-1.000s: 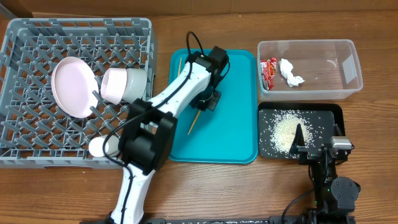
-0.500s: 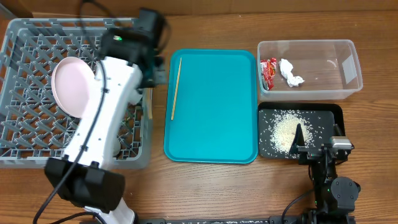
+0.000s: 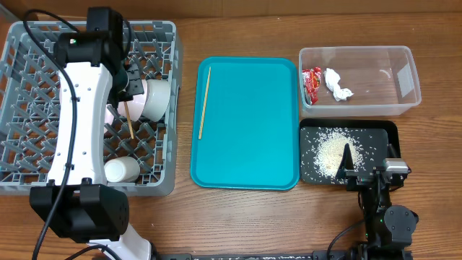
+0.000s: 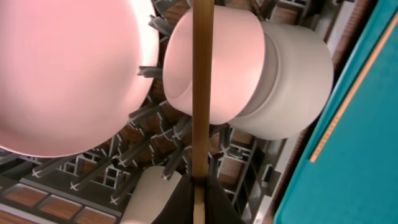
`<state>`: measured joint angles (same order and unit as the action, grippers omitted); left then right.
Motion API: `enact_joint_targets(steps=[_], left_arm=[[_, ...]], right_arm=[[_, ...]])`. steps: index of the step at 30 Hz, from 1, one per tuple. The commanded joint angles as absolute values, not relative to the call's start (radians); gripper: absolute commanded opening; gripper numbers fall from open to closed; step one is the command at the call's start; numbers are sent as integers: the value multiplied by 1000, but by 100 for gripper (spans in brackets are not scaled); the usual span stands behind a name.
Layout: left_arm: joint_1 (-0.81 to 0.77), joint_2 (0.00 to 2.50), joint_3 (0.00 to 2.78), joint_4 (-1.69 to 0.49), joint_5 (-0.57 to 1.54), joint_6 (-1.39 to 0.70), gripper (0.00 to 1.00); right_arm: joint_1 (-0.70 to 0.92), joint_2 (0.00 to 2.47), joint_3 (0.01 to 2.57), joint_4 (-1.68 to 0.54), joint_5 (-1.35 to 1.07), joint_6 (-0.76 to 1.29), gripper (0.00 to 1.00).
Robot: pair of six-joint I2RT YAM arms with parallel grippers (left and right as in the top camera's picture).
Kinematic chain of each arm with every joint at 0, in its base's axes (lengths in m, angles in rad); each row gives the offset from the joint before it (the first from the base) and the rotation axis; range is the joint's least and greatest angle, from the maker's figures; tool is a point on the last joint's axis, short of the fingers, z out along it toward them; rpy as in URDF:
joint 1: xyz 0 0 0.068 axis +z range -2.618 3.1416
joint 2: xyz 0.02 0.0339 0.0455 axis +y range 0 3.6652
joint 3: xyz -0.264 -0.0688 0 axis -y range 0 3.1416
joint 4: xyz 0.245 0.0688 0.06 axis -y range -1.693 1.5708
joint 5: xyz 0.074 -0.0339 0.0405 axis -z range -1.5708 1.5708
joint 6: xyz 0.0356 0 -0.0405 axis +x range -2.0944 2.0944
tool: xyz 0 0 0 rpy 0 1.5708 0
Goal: Sort waste into correct bins and load items into the dishwasher
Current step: 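Carry the chopstick to the rack and drop it in, then grasp the second chopstick on the tray with the left gripper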
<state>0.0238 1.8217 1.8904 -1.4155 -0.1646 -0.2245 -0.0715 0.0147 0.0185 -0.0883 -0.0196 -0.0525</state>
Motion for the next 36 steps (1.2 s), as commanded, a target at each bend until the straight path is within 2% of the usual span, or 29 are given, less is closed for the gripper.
enact_joint_targets(steps=[1,6,10,13,17,28,31,36], left_arm=[[5,1828,1885,-1418,-155,-191,4],[-64,1828,1885,-1414,-148,-187,4],[-122,1828,1885,-1411,-289,-190,4],[-118,1828,1885,-1417,-385,-210,4],[-49,1828,1885,-1421,-399,-205,4],[151,1828,1885,-1418,-240,-72,4],[166,1828,1885,-1391,-134,79,4],[173,1828,1885,-1384,-110,113,4]], right_arm=[[-74,3,8,-80,-20,-53,100],[-74,3,8,-81,-20,-53,100],[-74,3,8,-80,-20,-53,100],[-74,3,8,-80,-20,-53,100],[-74,3,8,-80,-20,-53,100],[-74,3,8,-81,-20,-53,100],[-74,3,8,-81,-20,-53,100],[-74,3,8,-81,-20,-53,100]])
